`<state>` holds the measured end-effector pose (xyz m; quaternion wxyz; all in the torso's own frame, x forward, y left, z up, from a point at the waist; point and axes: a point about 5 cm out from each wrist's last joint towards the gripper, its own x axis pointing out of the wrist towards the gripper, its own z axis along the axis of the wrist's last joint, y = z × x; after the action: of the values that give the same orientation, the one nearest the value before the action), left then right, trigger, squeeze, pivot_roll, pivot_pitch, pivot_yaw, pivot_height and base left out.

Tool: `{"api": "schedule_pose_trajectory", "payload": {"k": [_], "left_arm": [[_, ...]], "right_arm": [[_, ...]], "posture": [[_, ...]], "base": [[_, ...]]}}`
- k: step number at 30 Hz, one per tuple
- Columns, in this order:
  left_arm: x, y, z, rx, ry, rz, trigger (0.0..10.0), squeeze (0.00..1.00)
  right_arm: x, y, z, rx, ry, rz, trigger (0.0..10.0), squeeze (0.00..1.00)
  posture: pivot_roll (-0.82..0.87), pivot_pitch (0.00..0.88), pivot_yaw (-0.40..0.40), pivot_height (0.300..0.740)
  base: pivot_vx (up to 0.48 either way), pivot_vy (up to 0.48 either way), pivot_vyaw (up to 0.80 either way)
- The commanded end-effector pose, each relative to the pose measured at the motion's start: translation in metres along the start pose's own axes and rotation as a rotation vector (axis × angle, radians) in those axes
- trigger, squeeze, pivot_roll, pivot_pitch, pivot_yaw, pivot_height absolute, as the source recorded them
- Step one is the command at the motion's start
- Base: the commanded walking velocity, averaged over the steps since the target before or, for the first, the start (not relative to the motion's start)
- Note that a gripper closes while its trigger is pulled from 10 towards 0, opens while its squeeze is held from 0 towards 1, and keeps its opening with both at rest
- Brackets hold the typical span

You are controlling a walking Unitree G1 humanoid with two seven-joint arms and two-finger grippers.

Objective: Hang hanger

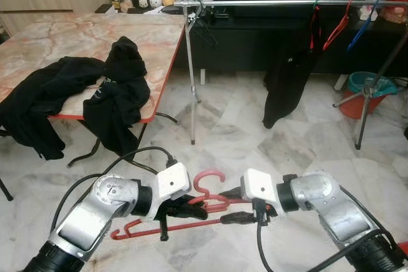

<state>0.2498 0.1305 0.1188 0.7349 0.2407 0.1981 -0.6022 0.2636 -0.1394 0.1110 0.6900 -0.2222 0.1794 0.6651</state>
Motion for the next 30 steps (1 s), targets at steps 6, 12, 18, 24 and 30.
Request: {"api": "schedule_pose_trajectory", "payload": {"k": [6, 12, 18, 24, 30], "left_arm": [[-0.005, 0.01, -0.011, 0.1, 0.117, 0.048, 0.0, 0.0], [-0.014, 0.028, -0.03, 0.044, 0.132, 0.264, 0.0, 0.0], [-0.03, 0.04, -0.083, -0.231, 0.16, 0.543, 10.0, 0.0], [-0.008, 0.006, -0.134, -0.45, 0.208, 0.565, 10.0, 0.0], [0.004, -0.013, -0.165, -0.614, 0.263, 0.669, 10.0, 0.0]], "right_arm": [[-0.007, 0.003, -0.001, -0.011, 0.023, 0.035, 10.0, 1.0], [-0.028, -0.021, -0.015, 0.023, 0.098, -0.174, 10.0, 0.0], [-0.065, -0.068, -0.045, 0.247, 0.101, -0.802, 10.0, 0.0], [-0.063, -0.05, -0.115, 0.7, 0.199, -1.212, 10.0, 0.0], [-0.039, -0.01, -0.157, 0.883, 0.319, -1.274, 10.0, 0.0]], "posture": [[0.14, 0.0, -0.006, 0.74], [0.13, 0.0, -0.003, 0.74], [0.12, 0.0, 0.008, 0.74], [0.12, 0.0, 0.012, 0.74], [0.11, 0.0, 0.015, 0.74]], "base": [[0.0, 0.0, 0.0], [0.0, 0.0, 0.0], [0.0, 0.0, 0.0], [0.0, 0.0, 0.0], [0.0, 0.0, 0.0]]}}
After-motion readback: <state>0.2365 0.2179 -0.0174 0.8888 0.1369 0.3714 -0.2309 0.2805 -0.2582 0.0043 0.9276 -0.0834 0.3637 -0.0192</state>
